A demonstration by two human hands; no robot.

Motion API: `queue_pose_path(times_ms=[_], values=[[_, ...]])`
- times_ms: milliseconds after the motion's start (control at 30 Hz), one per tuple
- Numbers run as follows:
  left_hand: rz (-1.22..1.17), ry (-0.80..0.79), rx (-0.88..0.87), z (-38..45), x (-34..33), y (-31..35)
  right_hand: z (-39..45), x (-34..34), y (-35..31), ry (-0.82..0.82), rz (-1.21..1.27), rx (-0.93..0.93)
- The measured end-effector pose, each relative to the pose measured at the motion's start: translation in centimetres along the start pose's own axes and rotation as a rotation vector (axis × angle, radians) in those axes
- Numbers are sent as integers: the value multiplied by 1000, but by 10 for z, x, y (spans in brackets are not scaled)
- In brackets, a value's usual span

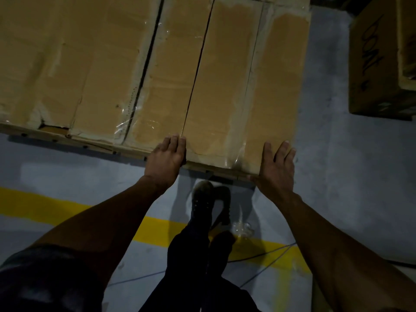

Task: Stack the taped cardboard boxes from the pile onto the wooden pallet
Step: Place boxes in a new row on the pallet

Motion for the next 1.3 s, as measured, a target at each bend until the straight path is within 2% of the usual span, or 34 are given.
queue_pose_path(times_ms=[67, 200, 367, 700, 900, 1100, 1300], values=[[-32, -9, 30, -3, 3, 4, -1, 5, 0, -47, 1, -30], [-106, -197, 105, -15, 13, 11, -28, 19, 2, -93, 30, -51], [-151, -285, 176, -50, 68, 30, -107, 59, 17, -131, 205, -129], [-183, -152, 121, -136, 205, 107, -243, 167, 50, -126, 441, -199], [-99, -8, -12, -160, 275, 156, -290, 210, 75, -90, 488, -231], [-144, 18, -195, -145, 299, 183, -301, 230, 97, -67, 541, -319], [-108, -82, -301, -96, 294, 196, -280, 241, 108, -70, 581, -418]])
Point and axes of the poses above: each hand's wrist, its own z-axis towards the middle knuckle, its own x-axis out of the back of the hand, y = z × x, the point moved 8 cm from there along z, towards the middle knuckle, and after that the axes turned 12 degrees about -x, right-handed, at the moved point
